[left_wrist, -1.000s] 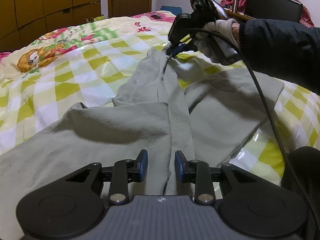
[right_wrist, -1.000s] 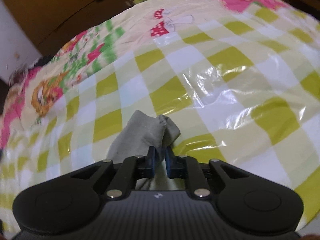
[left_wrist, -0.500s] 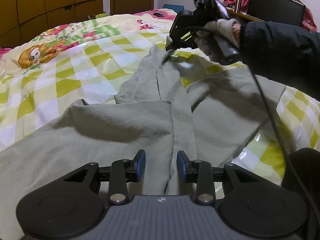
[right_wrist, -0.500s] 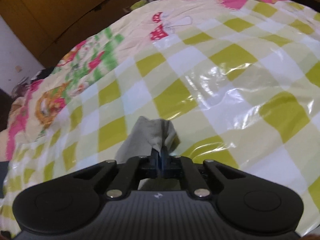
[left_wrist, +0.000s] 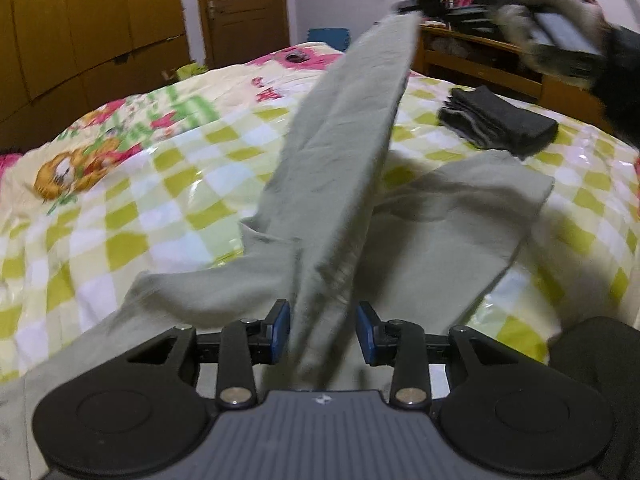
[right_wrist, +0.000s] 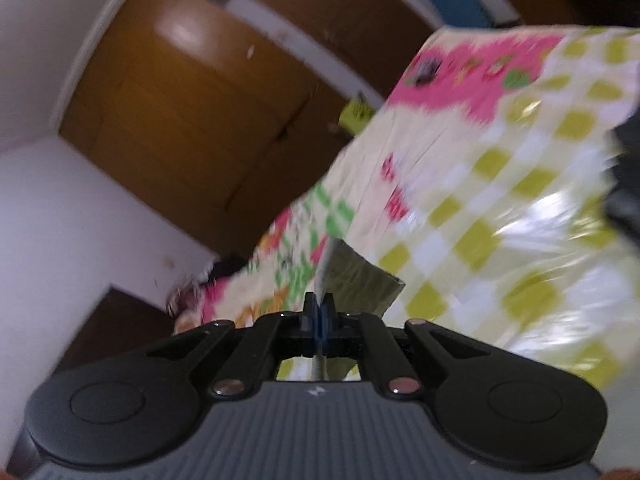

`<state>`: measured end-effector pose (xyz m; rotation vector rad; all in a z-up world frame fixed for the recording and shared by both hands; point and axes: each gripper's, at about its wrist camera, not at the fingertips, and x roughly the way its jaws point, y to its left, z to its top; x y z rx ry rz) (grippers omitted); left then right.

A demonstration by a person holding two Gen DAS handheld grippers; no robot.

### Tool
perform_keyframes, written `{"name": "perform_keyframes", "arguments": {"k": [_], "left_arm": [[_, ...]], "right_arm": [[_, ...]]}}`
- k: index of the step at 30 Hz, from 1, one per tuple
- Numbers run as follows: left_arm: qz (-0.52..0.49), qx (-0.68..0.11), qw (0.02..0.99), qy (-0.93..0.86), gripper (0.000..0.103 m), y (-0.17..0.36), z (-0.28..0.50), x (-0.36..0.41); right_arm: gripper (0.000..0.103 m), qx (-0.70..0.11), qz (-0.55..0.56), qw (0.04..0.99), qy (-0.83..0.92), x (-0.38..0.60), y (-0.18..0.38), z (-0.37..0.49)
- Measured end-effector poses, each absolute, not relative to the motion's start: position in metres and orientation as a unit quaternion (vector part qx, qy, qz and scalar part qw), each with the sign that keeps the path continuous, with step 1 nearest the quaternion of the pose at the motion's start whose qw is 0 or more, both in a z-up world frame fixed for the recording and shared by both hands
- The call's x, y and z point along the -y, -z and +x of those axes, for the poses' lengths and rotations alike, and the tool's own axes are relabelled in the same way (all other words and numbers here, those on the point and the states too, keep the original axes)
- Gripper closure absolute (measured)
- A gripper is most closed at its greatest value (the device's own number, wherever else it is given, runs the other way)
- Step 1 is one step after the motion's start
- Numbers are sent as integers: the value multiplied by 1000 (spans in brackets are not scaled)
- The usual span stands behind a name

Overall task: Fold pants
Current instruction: 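Lift the held pants leg and lay it over the other leg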

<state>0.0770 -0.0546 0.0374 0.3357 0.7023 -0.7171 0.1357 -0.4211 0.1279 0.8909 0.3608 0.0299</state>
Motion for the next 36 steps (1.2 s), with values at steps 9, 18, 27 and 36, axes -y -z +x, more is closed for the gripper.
{"name": "perform_keyframes", "arguments": {"k": [9, 18, 27, 36], "left_arm": [[211, -374, 827, 363, 51, -6, 67, 109], [245, -378, 814, 367, 51, -6, 55, 133], [248, -357, 830, 350, 50, -33, 76, 132], [227, -359, 830, 361, 45, -32, 72, 132]], "right_arm": [[100, -234, 493, 828, 126, 492, -29, 6], [95, -252, 525, 805, 114, 503, 12, 12], [98, -160, 544, 824, 15, 498, -50, 61], [99, -177, 522, 831, 78, 507, -31, 15]]}}
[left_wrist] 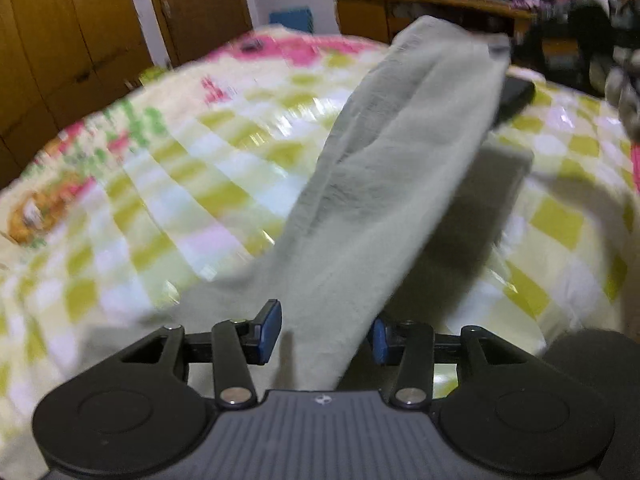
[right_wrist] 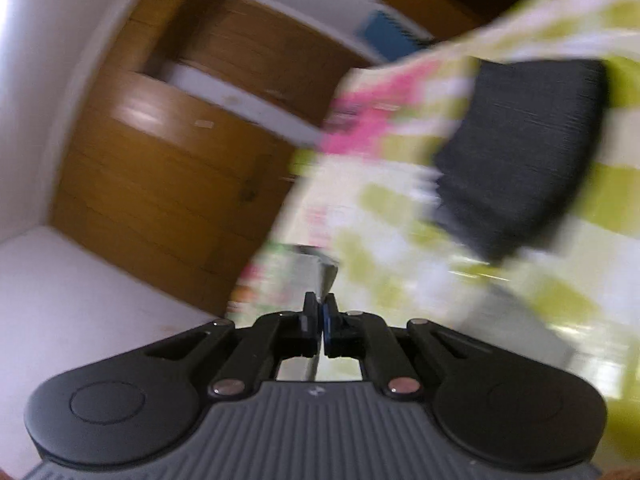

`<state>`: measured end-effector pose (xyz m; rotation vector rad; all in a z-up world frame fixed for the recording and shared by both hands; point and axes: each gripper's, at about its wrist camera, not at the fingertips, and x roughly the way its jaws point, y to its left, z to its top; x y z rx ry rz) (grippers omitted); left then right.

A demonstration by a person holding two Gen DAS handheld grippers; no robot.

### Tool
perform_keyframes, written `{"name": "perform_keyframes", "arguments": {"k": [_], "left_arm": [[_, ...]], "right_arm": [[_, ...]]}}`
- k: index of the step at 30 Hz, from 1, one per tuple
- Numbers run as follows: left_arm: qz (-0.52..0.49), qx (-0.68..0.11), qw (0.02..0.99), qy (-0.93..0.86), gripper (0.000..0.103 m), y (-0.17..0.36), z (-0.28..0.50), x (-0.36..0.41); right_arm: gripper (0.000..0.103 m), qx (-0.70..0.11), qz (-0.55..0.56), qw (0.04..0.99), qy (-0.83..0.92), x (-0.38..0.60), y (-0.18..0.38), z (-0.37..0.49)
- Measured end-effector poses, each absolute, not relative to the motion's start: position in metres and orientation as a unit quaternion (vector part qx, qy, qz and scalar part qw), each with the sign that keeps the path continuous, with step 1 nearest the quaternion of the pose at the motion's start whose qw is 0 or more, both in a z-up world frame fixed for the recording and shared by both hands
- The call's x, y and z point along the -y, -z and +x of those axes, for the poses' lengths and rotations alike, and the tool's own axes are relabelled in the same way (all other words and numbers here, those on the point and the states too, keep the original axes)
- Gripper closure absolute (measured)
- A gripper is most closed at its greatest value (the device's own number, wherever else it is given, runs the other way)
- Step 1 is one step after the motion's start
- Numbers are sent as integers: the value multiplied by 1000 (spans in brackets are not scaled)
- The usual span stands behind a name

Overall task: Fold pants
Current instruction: 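Lift the held pants leg and lay it over the other leg, then open the right tool to release the pants leg hem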

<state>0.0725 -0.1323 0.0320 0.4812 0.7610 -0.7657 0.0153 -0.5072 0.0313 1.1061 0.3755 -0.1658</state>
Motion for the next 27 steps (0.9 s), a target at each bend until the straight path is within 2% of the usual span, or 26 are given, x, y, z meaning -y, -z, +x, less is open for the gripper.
{"name": "perform_keyframes", "arguments": {"k": [5, 13, 15, 19, 20, 21, 23, 27], "left_arm": [[238, -386, 808, 376, 45, -9, 57, 145], [241, -389, 804, 379, 45, -7, 57, 152], [242, -388, 804, 380, 45, -7, 58, 152], [241, -385, 805, 381, 45, -9, 55, 149], [240, -384, 806, 381, 45, -9, 54, 148], [240, -383, 806, 381, 45, -10, 53, 146], [237, -383, 808, 379, 45, -10, 52, 141], [229, -388, 809, 378, 45, -9, 49, 135]], "right_arm": [[99, -217, 540, 802, 136, 519, 20, 0], [99, -227, 517, 813, 144, 519, 14, -5], [94, -238, 516, 809, 151, 519, 19, -6], [93, -241, 519, 805, 159, 522, 19, -20], [86, -239, 516, 807, 161, 521, 15, -26], [73, -238, 515, 807, 164, 520, 12, -32], [56, -236, 514, 808, 165, 515, 9, -43], [56, -247, 522, 799, 167, 509, 18, -40]]}}
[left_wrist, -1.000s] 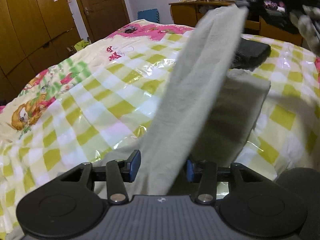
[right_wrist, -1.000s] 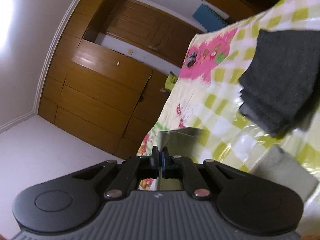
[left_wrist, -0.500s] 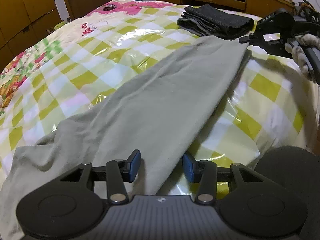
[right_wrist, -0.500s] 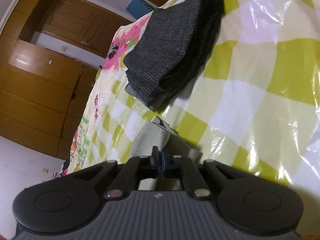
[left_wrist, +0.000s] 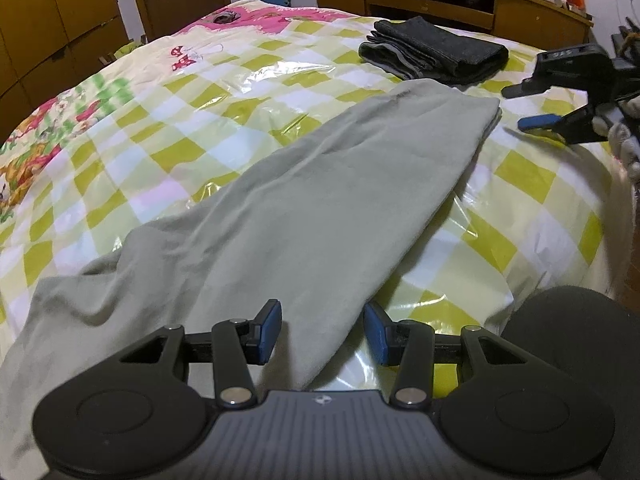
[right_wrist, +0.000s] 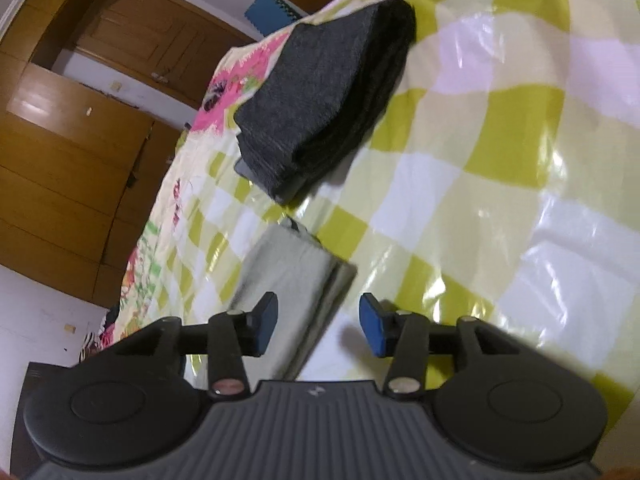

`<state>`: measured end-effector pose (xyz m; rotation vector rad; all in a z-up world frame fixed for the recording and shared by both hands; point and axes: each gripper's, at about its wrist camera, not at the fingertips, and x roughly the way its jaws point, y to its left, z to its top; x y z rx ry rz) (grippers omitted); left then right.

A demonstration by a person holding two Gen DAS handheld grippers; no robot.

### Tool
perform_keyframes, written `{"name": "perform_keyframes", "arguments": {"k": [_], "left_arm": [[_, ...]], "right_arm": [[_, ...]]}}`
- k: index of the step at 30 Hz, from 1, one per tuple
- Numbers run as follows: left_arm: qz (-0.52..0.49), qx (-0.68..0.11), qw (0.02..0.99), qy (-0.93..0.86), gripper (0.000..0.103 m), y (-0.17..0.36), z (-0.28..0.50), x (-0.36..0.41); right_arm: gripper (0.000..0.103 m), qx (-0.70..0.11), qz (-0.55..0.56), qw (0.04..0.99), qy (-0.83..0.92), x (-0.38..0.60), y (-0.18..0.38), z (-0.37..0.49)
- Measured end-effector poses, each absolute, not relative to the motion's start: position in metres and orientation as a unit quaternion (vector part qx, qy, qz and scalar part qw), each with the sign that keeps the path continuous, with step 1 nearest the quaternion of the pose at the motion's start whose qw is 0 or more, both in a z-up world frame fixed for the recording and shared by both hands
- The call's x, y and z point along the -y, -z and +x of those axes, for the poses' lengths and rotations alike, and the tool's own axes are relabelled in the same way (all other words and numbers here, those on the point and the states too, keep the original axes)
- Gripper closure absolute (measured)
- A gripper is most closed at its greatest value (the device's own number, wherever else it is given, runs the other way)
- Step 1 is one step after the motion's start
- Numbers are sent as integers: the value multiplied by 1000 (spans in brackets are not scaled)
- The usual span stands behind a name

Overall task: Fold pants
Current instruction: 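Open the right tool to release the pants leg hem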

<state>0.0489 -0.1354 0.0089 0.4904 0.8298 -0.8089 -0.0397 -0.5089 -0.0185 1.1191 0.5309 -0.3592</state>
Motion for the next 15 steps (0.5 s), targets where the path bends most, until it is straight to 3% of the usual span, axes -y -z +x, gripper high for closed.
{"name": "perform_keyframes", "arguments": {"k": [8, 10, 11, 12, 15], "left_arm": [[215, -391, 816, 368, 45, -10, 48, 128], [210, -391, 818, 366, 45, -10, 49, 127], [208, -392, 819, 364, 45, -11, 49, 127], [209, -392, 819, 363, 45, -11, 49, 128], [211, -387, 821, 362, 45, -16, 46, 130]], "right_arm": [[56, -201, 573, 780, 150, 506, 45, -10], [66, -183, 590, 774, 142, 504, 53, -6], [88, -181, 605, 763, 139, 503, 59, -3], [99, -182, 625, 748, 133, 502, 66, 0], [99, -147, 648, 736, 129, 504, 66, -9]]}}
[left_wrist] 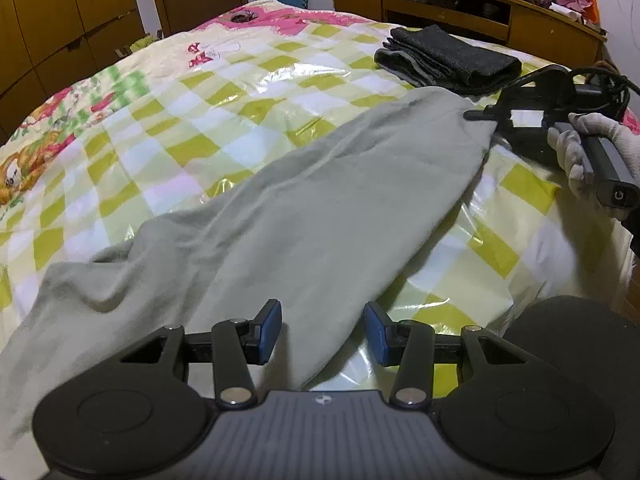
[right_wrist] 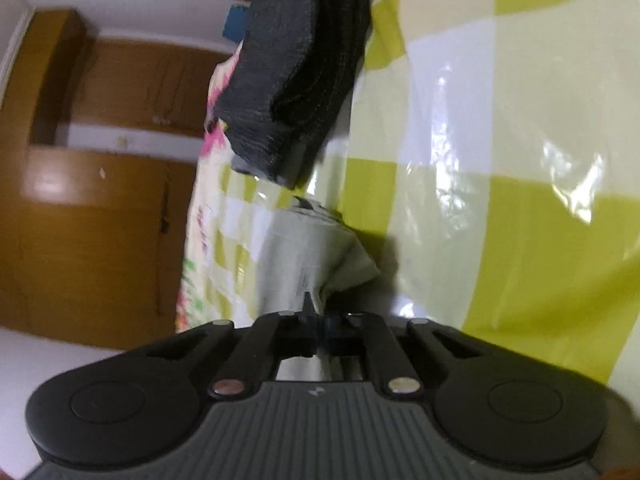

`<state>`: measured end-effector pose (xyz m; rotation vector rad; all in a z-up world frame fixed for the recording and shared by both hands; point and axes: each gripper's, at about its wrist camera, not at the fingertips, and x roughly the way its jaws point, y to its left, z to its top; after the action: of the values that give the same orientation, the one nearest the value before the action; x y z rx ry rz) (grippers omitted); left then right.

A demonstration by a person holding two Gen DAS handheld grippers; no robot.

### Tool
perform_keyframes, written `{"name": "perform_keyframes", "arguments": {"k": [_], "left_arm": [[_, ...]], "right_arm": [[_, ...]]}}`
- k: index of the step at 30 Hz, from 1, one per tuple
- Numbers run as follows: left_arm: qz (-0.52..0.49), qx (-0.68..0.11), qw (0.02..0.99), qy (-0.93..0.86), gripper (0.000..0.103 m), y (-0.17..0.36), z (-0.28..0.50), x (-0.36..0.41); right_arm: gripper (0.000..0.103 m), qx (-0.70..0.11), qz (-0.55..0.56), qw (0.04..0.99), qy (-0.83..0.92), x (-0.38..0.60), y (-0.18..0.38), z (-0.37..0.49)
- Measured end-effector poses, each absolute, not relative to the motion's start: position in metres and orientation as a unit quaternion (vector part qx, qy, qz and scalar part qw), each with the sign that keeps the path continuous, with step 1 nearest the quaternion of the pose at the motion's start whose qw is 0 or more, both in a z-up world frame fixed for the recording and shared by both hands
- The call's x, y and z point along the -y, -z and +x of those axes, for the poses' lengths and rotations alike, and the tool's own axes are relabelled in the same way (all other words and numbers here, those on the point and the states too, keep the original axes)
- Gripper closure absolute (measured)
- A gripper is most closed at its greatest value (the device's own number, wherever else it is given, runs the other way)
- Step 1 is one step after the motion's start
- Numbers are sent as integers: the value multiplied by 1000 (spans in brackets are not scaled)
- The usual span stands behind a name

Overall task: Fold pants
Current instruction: 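Open the right tool to release the pants leg hem, then move the right tool over the folded pants to flatten them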

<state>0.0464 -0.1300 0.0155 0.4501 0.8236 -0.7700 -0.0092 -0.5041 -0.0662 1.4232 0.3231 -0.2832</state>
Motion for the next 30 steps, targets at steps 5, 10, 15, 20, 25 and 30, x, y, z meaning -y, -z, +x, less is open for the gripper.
{"name": "perform_keyframes", "arguments": {"k": [5, 10, 15, 20, 25, 30], "left_arm": [[199, -367, 831, 368, 44, -25, 42, 134], [196, -388, 827, 357, 41, -8, 47, 133], [181, -388, 843, 327, 41, -11, 53, 100], [142, -377, 872, 280, 41, -19, 72, 52], [115, -369, 890, 243, 40, -12, 87, 17], [99, -365, 899, 220, 40, -7, 90, -12]], "right_arm": [[99, -100, 634, 748, 170, 535, 49, -50], [94, -174, 576, 775, 194, 549, 40, -54], [72, -199, 497, 810, 241, 535, 6, -76], [72, -212, 362, 861, 286, 497, -44, -99], [72, -289, 317, 903, 29, 409, -69, -14], [72, -384, 308, 843, -217, 282, -29, 108]]}}
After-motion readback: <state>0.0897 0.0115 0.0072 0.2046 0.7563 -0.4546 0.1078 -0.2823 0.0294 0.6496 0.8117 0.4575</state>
